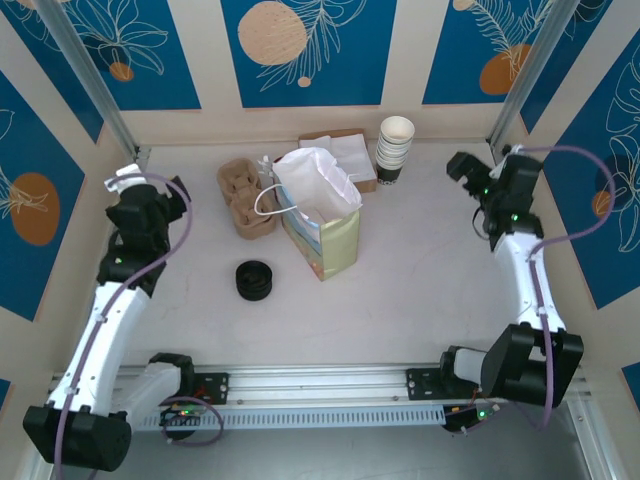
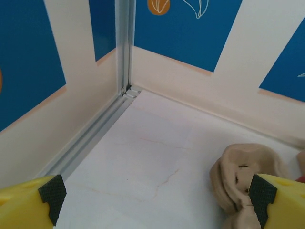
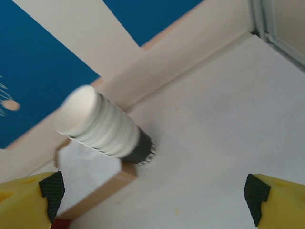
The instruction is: Pack the takeout coffee
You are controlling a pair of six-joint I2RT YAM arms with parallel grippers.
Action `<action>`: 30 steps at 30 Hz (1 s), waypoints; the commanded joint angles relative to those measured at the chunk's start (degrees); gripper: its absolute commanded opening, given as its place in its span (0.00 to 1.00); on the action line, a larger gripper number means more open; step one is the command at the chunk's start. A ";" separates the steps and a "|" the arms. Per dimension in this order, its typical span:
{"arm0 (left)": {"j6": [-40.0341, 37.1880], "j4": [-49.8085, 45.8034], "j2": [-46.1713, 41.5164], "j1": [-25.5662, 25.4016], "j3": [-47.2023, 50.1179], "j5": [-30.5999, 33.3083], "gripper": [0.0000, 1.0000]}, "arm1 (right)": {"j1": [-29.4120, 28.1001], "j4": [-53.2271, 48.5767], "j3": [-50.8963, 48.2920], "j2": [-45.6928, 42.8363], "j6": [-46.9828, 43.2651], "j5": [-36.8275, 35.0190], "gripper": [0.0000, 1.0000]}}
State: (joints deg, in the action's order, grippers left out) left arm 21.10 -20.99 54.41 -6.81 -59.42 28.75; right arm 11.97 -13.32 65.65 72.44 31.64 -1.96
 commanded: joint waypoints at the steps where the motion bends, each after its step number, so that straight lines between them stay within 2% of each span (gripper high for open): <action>1: 6.46 -19.57 0.65 0.25 -6.65 -4.21 1.00 | -0.35 -17.10 9.45 5.56 5.15 6.89 1.00; 4: 6.99 -24.49 0.34 0.22 -10.14 -10.08 1.00 | -1.49 -21.92 18.95 11.54 5.71 8.83 0.94; 11: 3.99 -32.27 0.97 0.26 -13.66 -21.32 1.00 | -6.59 -31.37 38.03 25.63 3.70 1.96 0.82; 14: 3.28 -33.23 1.62 0.23 -14.33 -23.85 1.00 | -8.04 -35.00 45.42 31.90 3.20 0.69 0.70; 21: 2.46 -33.50 3.89 0.15 -15.12 -26.35 1.00 | -10.97 -41.26 61.47 44.51 2.14 -2.93 0.59; 23: 2.39 -33.42 4.46 0.13 -15.16 -26.42 1.00 | -11.60 -41.85 64.38 46.92 1.53 -3.21 0.52; 30: 1.93 -33.57 5.61 0.13 -15.29 -26.38 1.00 | -12.81 -43.87 72.84 53.59 1.30 -3.67 0.44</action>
State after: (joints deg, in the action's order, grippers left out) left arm 24.43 -53.25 59.96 -6.81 -72.82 3.33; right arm -0.30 -54.33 134.91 124.49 33.41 -4.75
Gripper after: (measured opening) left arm 0.998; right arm 0.442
